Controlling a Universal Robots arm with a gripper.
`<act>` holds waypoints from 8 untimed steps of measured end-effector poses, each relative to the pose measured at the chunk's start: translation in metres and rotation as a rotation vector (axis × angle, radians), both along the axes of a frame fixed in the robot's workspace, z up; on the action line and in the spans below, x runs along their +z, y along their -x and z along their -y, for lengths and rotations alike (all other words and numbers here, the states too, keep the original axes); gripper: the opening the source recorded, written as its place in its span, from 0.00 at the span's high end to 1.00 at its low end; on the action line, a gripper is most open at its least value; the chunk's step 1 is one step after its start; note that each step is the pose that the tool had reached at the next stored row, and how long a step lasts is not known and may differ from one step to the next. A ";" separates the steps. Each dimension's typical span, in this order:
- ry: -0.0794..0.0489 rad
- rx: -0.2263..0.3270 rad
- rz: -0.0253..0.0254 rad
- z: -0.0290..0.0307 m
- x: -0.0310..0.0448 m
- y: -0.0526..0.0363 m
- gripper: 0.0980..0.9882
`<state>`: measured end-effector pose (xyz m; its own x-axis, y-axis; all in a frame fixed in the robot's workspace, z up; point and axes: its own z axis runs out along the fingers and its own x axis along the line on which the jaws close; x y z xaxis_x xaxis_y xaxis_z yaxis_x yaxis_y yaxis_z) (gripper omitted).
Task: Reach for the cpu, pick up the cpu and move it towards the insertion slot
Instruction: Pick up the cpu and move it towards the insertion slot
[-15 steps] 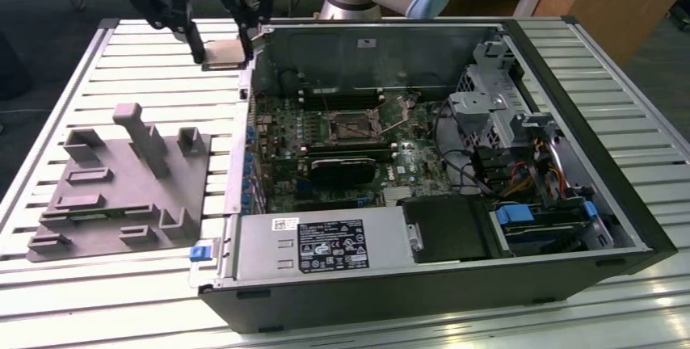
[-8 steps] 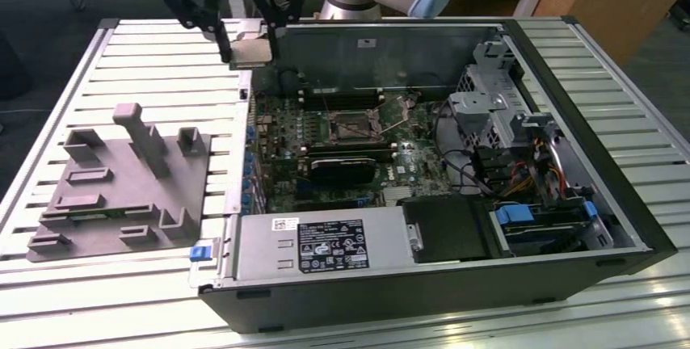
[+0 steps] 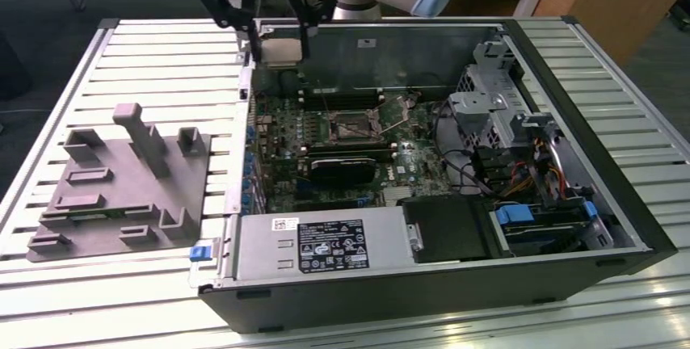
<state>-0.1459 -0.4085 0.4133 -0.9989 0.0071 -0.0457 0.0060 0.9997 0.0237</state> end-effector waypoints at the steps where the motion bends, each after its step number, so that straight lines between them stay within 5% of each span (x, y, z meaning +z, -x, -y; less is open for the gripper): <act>1: 0.000 0.000 0.0000 0.0000 -0.0001 -0.0040 0.51; 8: 0.000 0.000 -0.0004 -0.0011 -0.0015 -0.0277 0.51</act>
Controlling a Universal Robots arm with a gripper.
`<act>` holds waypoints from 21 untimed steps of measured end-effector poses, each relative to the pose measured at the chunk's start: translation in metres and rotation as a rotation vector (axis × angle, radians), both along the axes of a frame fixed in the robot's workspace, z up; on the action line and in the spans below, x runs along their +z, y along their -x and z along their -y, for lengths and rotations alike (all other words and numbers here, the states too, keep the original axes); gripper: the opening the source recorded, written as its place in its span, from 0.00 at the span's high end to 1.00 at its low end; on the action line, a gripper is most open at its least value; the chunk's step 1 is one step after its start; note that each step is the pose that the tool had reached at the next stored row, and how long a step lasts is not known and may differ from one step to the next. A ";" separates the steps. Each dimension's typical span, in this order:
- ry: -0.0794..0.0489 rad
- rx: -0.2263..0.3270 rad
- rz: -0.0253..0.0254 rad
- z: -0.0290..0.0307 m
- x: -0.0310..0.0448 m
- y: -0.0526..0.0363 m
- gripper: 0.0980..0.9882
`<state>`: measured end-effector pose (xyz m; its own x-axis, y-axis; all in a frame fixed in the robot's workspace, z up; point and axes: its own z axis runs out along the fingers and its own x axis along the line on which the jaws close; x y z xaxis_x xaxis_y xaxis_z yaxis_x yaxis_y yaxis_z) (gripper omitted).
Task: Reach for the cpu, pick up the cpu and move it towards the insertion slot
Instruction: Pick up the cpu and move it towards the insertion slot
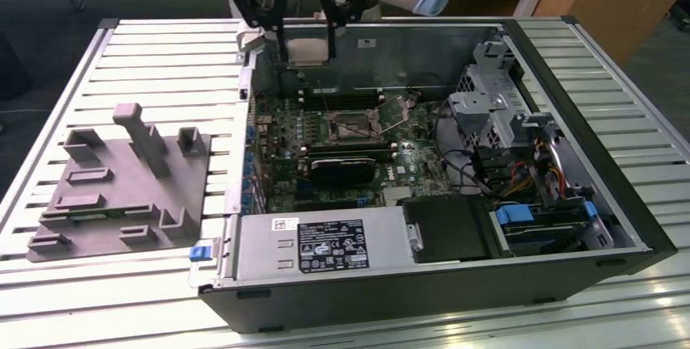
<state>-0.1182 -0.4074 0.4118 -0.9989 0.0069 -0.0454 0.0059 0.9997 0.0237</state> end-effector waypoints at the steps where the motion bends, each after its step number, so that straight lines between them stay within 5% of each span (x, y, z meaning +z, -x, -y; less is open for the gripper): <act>1: 0.000 0.000 -0.0001 -0.0005 -0.0005 -0.0023 0.51; 21: 0.000 0.000 -0.0077 -0.0180 -0.0231 -0.0393 0.51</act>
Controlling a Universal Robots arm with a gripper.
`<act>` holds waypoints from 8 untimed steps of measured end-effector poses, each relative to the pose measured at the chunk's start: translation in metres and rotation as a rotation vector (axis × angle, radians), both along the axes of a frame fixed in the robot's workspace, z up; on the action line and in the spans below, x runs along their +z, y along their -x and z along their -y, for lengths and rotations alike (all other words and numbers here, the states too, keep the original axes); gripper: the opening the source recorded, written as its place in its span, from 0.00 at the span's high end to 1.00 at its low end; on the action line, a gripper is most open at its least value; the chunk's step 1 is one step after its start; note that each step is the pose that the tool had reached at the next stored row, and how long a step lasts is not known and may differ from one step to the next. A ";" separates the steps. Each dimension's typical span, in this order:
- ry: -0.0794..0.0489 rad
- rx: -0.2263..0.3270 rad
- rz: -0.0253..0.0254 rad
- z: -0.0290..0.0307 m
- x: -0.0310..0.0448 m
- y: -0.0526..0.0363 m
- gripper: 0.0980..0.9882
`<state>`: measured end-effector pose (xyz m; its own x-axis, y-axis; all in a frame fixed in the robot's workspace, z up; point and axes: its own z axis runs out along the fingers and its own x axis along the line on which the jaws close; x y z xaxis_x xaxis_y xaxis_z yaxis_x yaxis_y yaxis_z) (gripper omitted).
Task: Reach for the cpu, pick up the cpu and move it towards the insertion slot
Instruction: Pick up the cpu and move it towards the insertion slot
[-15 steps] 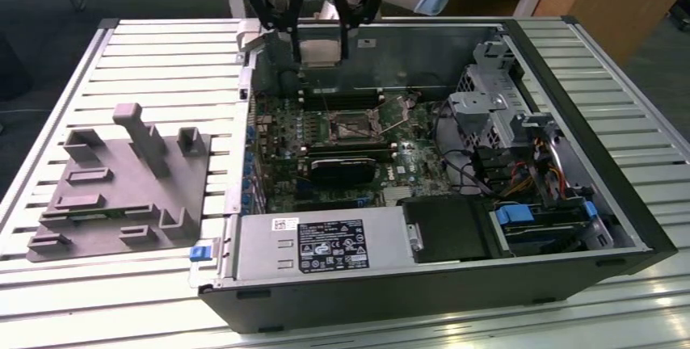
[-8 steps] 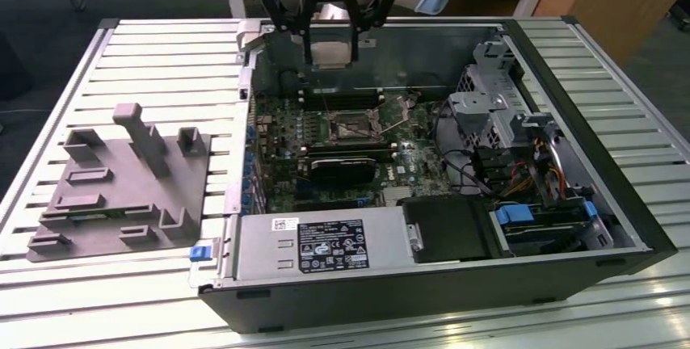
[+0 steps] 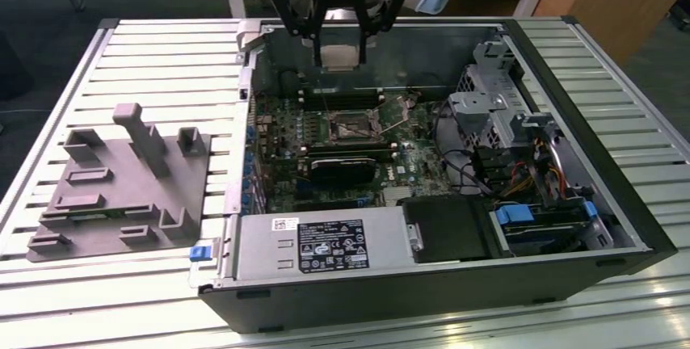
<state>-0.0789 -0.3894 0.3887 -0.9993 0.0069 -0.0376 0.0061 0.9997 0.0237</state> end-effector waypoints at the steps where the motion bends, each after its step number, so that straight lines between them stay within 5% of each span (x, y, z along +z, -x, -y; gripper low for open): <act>1: 0.000 0.000 -0.0003 -0.0014 -0.0013 -0.0011 0.51; 8: 0.000 0.000 -0.0029 -0.0110 -0.0098 -0.0116 0.51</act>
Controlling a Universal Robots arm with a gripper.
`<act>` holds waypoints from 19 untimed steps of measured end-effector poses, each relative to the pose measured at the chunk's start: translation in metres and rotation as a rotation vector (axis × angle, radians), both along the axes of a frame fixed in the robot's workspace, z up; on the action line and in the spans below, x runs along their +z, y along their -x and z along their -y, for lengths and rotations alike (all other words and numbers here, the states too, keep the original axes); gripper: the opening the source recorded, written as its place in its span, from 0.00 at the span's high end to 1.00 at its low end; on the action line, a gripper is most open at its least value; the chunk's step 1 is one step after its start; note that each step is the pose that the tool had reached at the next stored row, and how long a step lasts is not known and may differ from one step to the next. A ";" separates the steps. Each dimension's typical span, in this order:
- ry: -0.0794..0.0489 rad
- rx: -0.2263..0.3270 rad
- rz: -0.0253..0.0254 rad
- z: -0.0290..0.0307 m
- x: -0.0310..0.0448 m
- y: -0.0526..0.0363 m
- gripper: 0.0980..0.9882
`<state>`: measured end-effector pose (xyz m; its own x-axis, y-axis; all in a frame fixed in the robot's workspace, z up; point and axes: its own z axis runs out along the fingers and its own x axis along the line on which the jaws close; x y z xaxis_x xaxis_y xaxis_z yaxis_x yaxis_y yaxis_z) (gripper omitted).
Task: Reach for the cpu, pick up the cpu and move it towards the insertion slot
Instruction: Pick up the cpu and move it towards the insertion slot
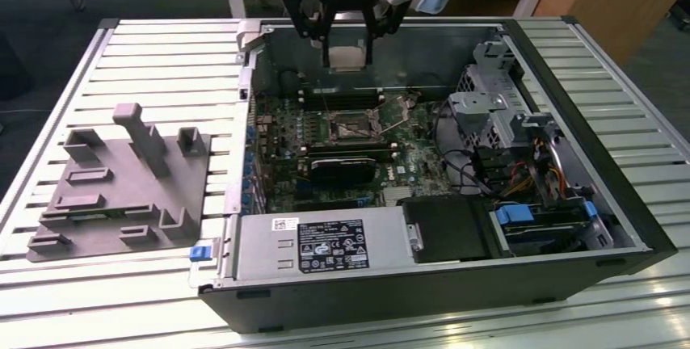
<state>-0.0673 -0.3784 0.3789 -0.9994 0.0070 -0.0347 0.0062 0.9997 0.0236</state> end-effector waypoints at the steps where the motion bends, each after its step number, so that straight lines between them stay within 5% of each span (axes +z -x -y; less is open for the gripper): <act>1: 0.000 0.000 -0.0006 -0.0012 -0.0011 -0.0020 0.51; 9: 0.000 0.000 -0.0031 -0.0117 -0.0071 -0.0179 0.51; 19: 0.000 0.000 -0.0031 -0.0313 -0.0112 -0.0230 0.51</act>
